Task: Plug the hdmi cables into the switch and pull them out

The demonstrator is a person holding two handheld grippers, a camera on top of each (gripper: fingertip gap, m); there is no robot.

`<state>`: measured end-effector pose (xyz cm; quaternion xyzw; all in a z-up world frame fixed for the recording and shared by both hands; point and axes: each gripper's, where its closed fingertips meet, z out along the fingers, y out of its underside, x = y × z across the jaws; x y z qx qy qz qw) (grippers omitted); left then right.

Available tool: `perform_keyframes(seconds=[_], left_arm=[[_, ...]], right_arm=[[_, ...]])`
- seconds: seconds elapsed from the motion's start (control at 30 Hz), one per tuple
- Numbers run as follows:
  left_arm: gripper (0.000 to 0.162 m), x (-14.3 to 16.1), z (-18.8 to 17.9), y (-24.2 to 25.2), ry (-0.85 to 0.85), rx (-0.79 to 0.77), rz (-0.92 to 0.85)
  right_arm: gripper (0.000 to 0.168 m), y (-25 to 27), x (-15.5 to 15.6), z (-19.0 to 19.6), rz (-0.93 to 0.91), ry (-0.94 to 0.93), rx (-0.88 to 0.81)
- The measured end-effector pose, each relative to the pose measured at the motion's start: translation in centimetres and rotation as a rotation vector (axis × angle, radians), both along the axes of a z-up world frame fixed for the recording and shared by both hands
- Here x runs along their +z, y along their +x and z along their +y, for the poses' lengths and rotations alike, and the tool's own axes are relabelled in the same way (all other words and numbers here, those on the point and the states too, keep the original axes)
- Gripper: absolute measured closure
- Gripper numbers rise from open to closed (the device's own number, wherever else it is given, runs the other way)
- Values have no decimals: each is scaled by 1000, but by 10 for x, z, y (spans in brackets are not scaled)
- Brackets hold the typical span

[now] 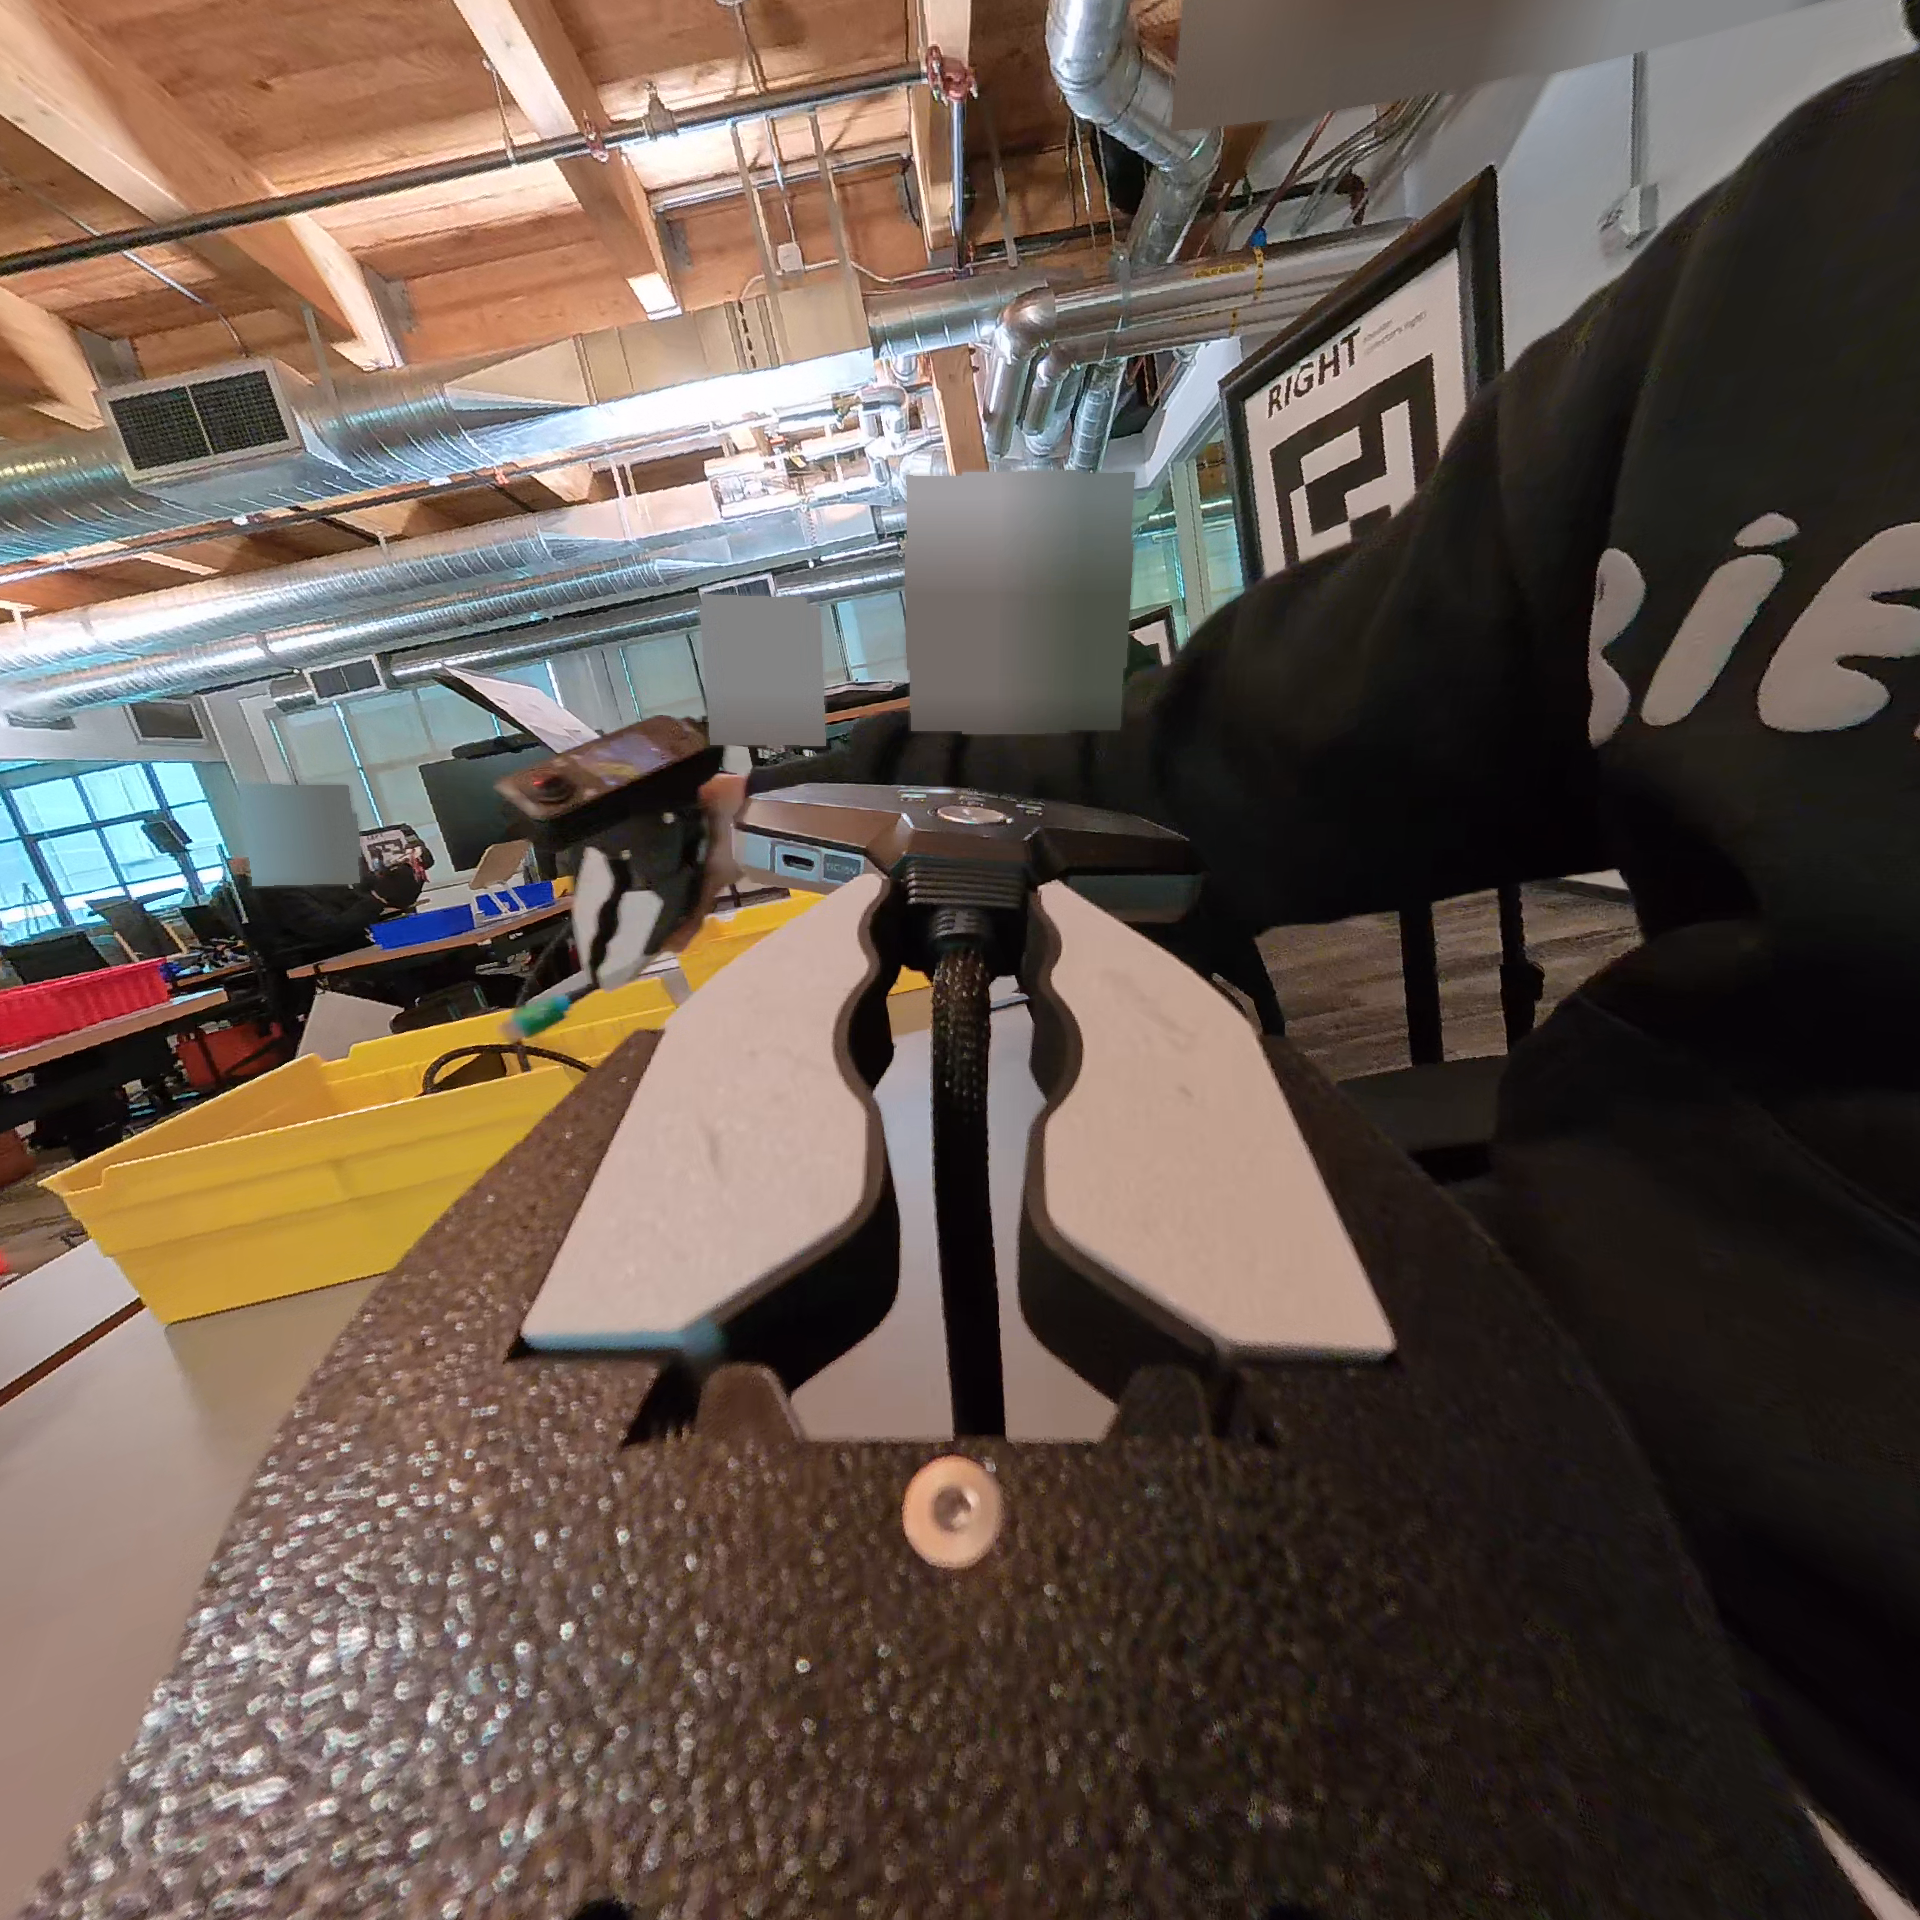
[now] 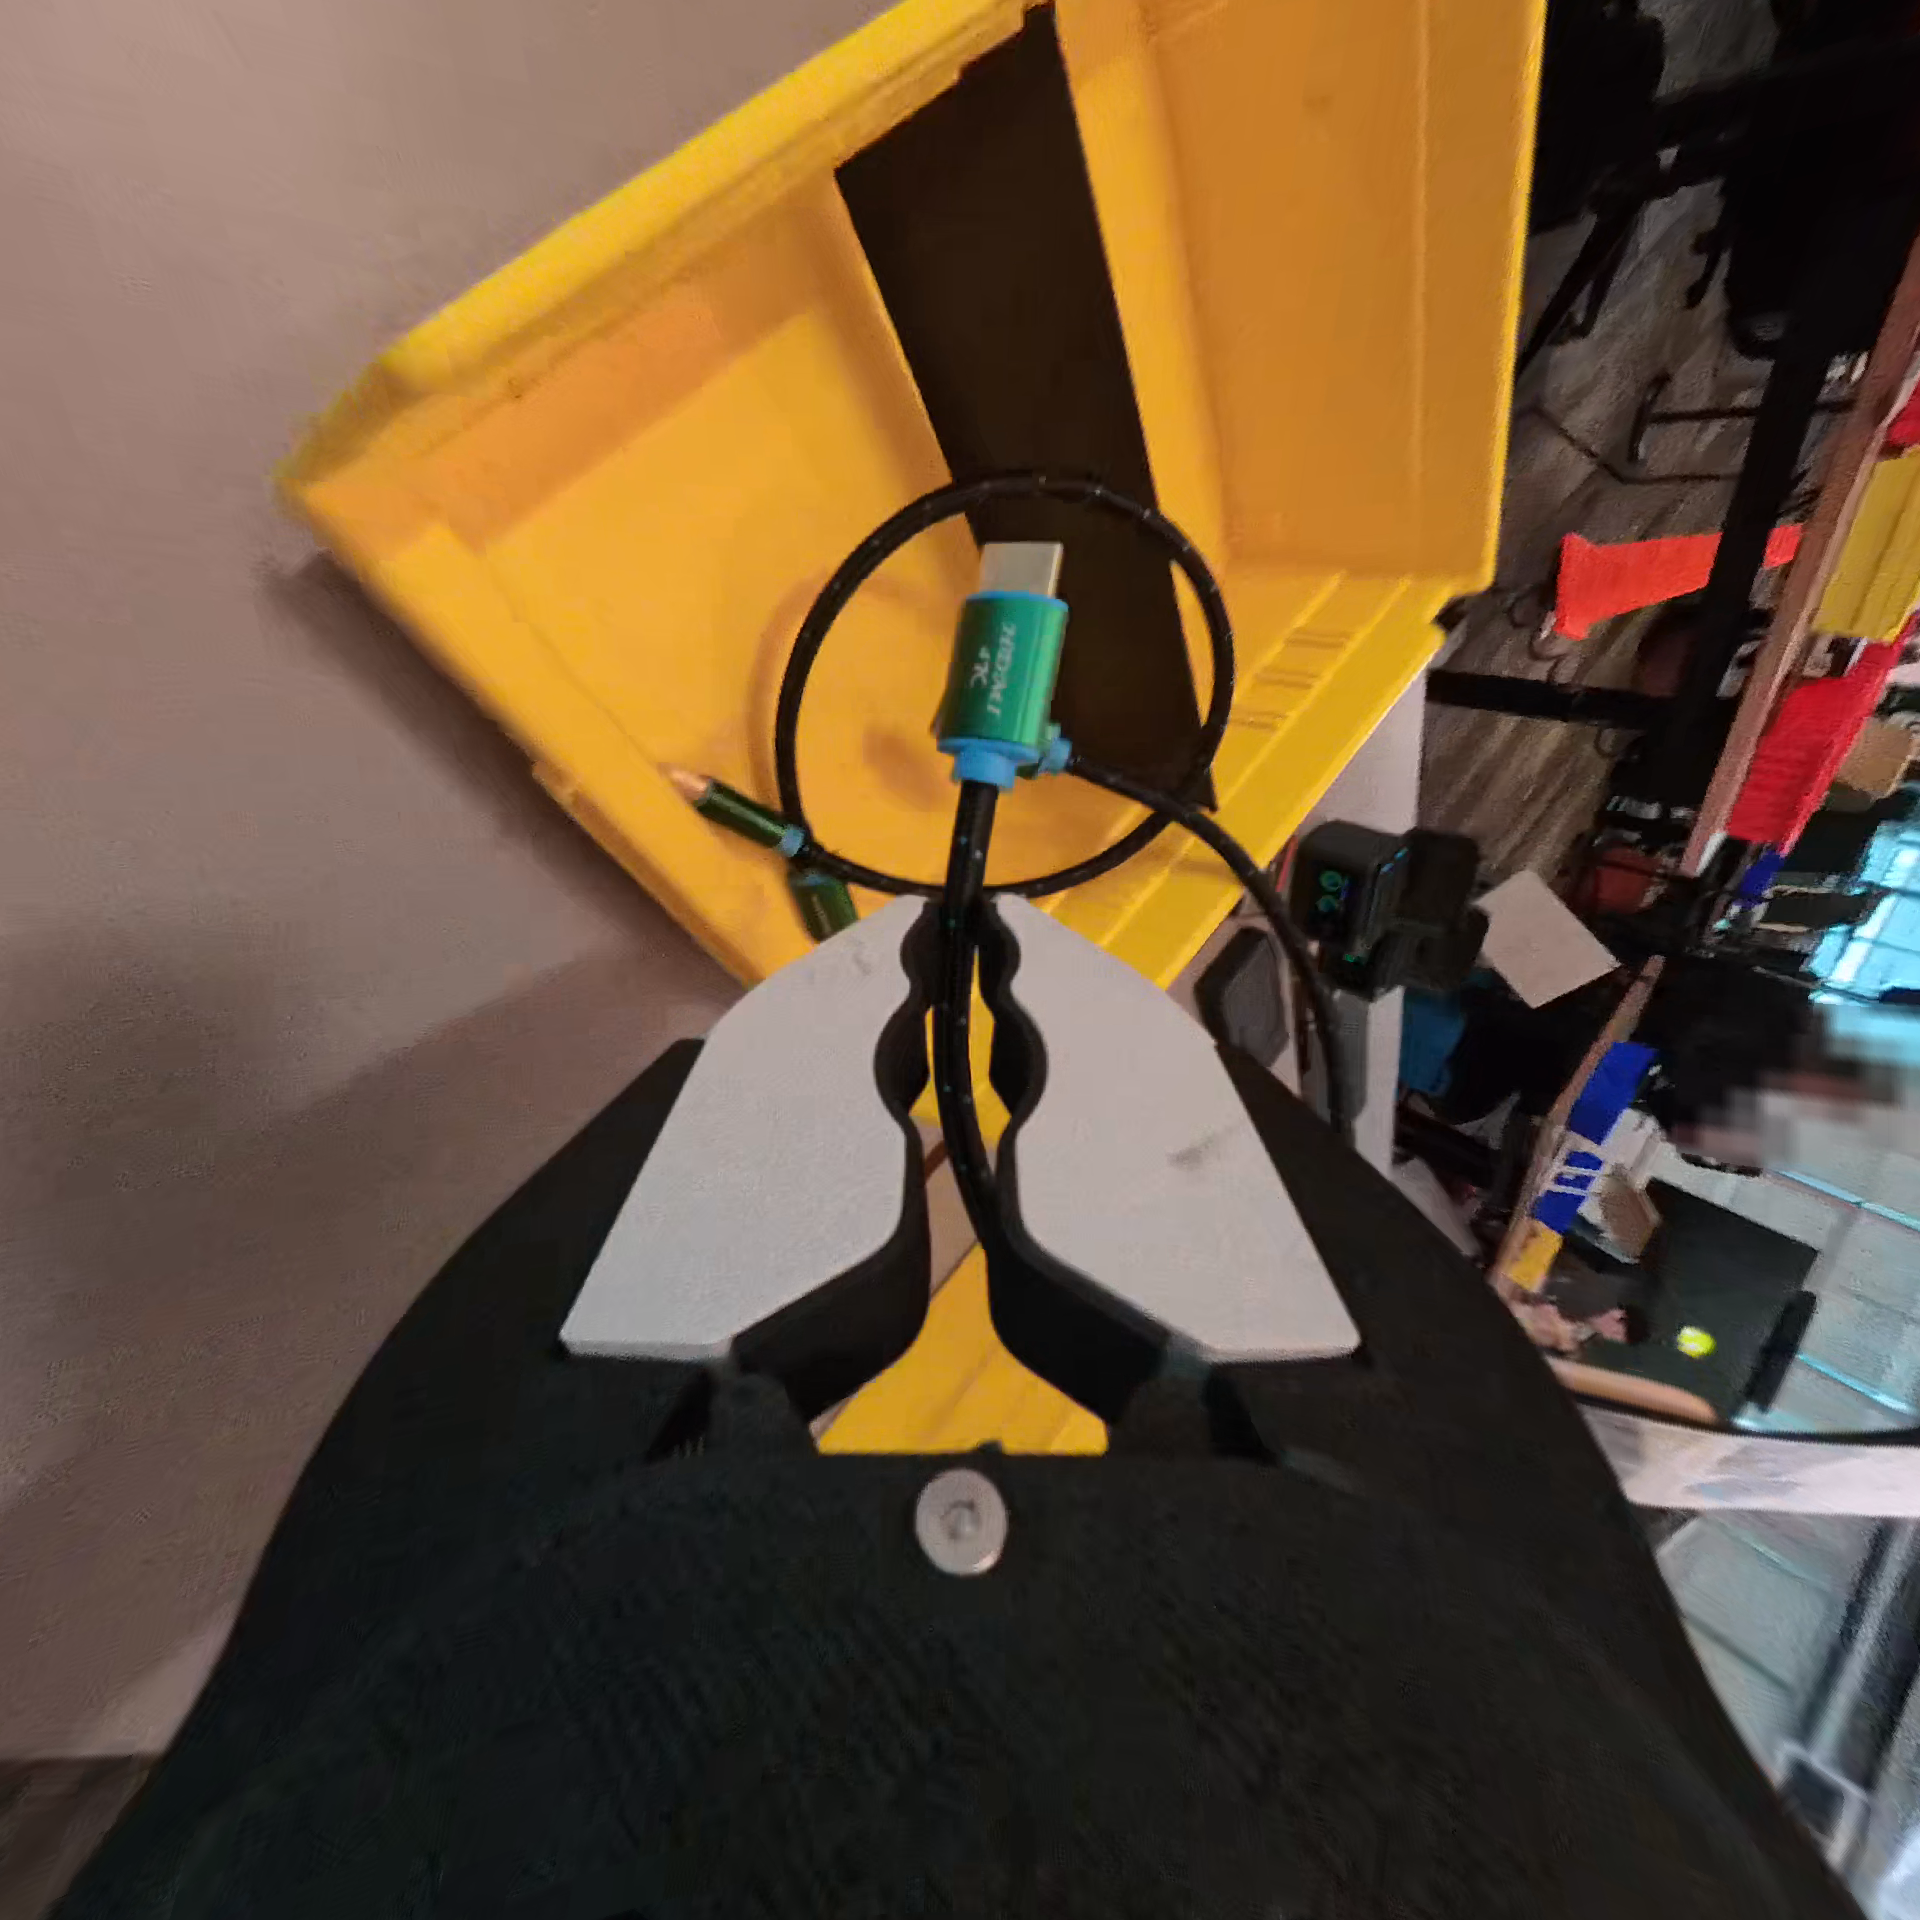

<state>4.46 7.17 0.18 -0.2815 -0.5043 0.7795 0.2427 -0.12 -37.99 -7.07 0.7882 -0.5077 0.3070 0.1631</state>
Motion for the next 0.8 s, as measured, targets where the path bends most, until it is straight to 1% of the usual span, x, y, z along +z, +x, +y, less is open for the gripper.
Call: perform_keyframes(seconds=[0.07,0.13,0.17,0.23,0.27,0.33,0.4,0.47,0.53,0.63,0.7,0.8], left_arm=[[140,-1,-1,-1,4,-2,-2],[140,-1,-1,0,5,-2,0],[140,-1,-1,0,5,-1,1],[140,-1,0,1,5,1,4],[140,-1,1,2,4,-1,6],[140,-2,1,3,4,-4,11],[140,-3,1,4,7,-4,19],[140,-4,2,5,8,-7,23],[140,-4,2,5,8,-9,25],[140,-3,2,6,6,-10,26],[140,-3,3,6,6,-12,26],[140,-1,4,5,2,-14,28]], right_arm=[[161,24,-2,-7,49,-59,115],[161,42,-14,-13,86,-88,189],[161,48,-23,-12,104,-63,222],[161,60,-43,0,85,4,322],[161,61,-55,4,92,57,317],[159,52,-78,6,152,129,243],[145,49,-85,9,154,139,250],[139,46,-82,14,149,169,253],[128,41,-70,20,140,231,215],[121,29,-52,27,112,325,129],[120,16,-53,27,118,363,75],[127,0,-65,23,113,361,45]])
